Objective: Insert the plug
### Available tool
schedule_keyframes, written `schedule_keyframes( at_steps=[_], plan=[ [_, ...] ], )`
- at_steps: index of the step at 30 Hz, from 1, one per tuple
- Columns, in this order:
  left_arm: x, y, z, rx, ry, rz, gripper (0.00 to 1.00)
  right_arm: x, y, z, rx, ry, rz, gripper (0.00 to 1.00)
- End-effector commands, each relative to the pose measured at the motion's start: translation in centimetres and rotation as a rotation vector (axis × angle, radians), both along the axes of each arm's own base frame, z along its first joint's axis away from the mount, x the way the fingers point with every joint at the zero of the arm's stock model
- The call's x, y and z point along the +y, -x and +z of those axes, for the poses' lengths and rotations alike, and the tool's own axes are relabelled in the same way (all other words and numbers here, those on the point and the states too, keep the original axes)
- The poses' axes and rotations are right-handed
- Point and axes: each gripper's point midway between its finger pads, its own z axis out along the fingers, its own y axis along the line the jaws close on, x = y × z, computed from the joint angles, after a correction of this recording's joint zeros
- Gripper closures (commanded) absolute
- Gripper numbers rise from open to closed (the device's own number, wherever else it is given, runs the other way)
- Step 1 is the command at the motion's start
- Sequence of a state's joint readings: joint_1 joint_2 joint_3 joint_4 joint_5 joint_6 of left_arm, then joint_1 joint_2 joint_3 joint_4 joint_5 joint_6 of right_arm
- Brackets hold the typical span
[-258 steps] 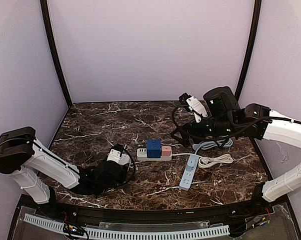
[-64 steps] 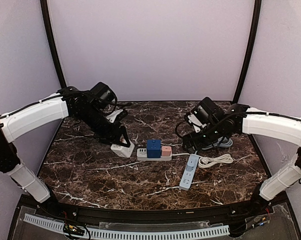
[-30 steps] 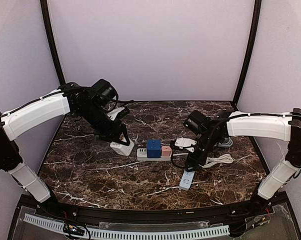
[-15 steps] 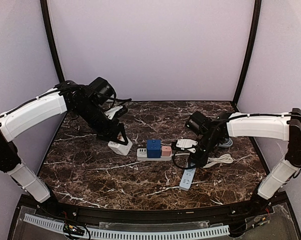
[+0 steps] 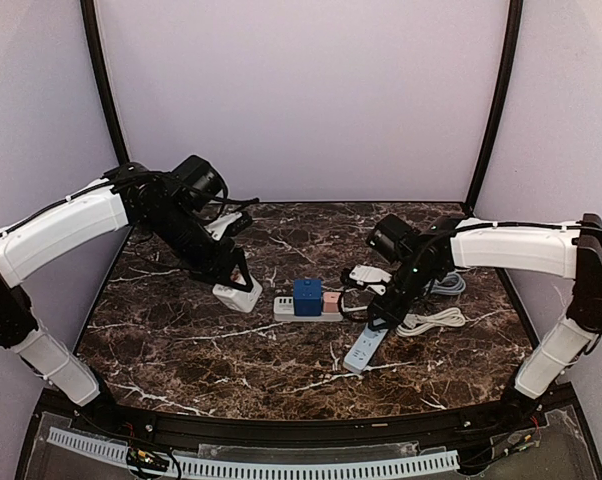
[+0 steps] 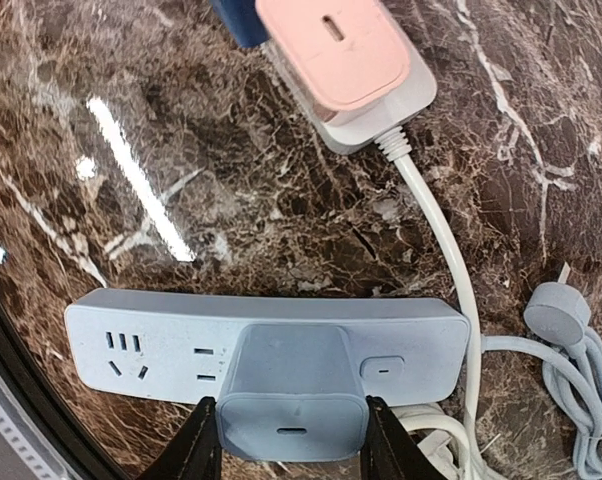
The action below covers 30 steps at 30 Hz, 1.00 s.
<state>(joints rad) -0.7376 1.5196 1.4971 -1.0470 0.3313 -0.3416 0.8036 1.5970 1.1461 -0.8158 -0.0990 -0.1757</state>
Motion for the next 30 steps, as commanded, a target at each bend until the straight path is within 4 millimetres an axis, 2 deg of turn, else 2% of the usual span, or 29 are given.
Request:
schedule_keyframes(
  at_steps=[1, 8, 15, 20, 30],
  plan=[
    [0.4, 0.4, 1.2, -0.035, 0.03, 0.0, 0.86, 2.4, -0.4, 2.0, 0.034, -0.093, -0.131, 0.73],
    [0.5, 0.5, 0.9, -0.038, 0.037, -0.003, 0.86, 4.2, 0.8, 2.9, 0.078, -0.117, -0.176, 0.74],
    [0.6, 0.6, 0.6, -0.043, 0.03, -0.017, 0.86, 4.9, -0.1, 3.6, 0.07, -0.127, -0.237, 0.76],
    [0.6, 0.6, 0.5, -0.046, 0.025, -0.03, 0.86, 5.6, -0.5, 3.2, 0.087, -0.115, -0.293, 0.76],
    [0.5, 0.4, 0.5, -0.064, 0.014, -0.068, 0.86, 10.3, 1.6, 1.5, 0.169, -0.095, -0.351, 0.75]
  ],
)
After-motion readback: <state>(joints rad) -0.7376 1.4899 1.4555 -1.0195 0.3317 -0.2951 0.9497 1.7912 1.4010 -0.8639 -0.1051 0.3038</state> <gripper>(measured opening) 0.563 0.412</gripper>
